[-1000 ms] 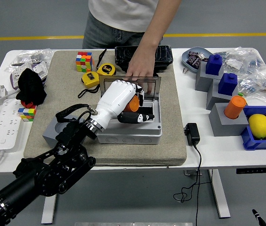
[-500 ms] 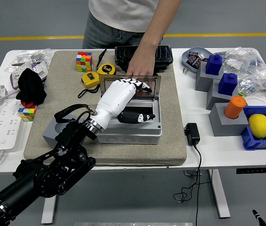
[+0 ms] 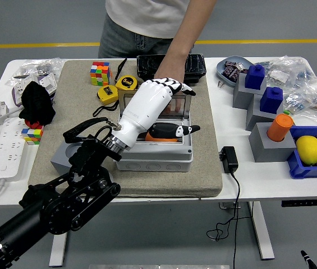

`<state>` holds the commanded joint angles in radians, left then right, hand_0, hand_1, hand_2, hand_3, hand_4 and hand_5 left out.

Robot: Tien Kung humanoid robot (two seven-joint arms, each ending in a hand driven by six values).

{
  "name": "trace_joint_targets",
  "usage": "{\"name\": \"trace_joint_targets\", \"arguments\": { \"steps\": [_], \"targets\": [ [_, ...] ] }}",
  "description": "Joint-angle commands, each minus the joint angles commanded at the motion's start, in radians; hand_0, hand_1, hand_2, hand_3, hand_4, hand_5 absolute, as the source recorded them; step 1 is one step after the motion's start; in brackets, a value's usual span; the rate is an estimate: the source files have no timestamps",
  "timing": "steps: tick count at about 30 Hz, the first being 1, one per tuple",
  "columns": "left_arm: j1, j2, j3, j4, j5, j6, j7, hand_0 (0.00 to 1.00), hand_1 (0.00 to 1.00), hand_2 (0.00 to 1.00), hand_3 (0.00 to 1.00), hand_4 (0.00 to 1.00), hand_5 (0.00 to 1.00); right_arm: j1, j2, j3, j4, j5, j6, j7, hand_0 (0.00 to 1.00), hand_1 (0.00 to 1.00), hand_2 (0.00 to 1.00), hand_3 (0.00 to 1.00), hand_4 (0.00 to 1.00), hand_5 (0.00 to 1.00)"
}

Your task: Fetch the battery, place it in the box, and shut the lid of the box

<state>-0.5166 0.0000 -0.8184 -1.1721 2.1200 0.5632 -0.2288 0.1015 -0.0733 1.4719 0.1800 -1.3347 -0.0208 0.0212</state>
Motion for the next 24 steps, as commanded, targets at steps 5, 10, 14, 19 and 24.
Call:
{"name": "trace_joint_targets", "arguments": {
  "steps": [5,10,14,19,24],
  "targets": [
    [-0.032,0.0,-0.029,0.023,0.053,-0.029,0.044,0.43,0.618,0.575,0.583,0.978,0.44,0.004,0.0,-0.002,0.0,0.002,0.0,0.0,0.852,0.743,0.722,0.762,0.998,0.998],
    [-0.05,0.0,-0.058,0.035,0.149,-0.161,0.211,0.708,0.792,0.752,0.725,0.998,0.525,0.004,0.0,0.002,0.0,-0.001,0.0,0.0,0.852,0.743,0.722,0.762,0.998,0.998],
    [-0.05,0.0,-0.077,0.007,0.149,-0.32,0.376,0.953,0.998,0.947,0.918,0.998,0.853,0.003,0.0,0.003,0.0,-0.001,-0.001,0.0,0.852,0.743,0.721,0.762,0.998,0.998],
    [-0.047,0.0,-0.079,-0.044,0.149,-0.456,0.576,0.966,0.998,0.956,0.921,0.998,0.898,0.002,0.0,0.003,0.0,-0.001,-0.001,0.0,0.852,0.743,0.722,0.762,0.998,0.998],
    [-0.043,0.0,-0.072,-0.085,0.149,-0.483,0.635,0.945,0.969,0.904,0.881,0.998,0.897,0.003,0.0,-0.001,0.0,0.002,-0.001,0.001,0.852,0.743,0.722,0.762,0.998,0.998]
  ]
}}
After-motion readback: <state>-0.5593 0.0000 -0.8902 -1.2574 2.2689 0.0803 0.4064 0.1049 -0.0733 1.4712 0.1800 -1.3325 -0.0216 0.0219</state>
